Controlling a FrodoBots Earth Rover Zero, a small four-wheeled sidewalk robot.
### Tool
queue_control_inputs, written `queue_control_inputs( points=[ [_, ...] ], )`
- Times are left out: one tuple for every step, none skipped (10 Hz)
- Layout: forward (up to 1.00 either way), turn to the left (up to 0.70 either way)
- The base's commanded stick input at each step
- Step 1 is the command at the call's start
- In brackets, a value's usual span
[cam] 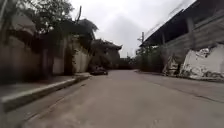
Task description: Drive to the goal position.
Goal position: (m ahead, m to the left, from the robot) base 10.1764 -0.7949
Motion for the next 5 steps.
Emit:
queue_control_inputs(
  points=[
    [0.85,0.0],
    [0.85,0.0],
    [0.85,0.0],
    [0.85,0.0],
    [0.85,0.0]
  ],
)
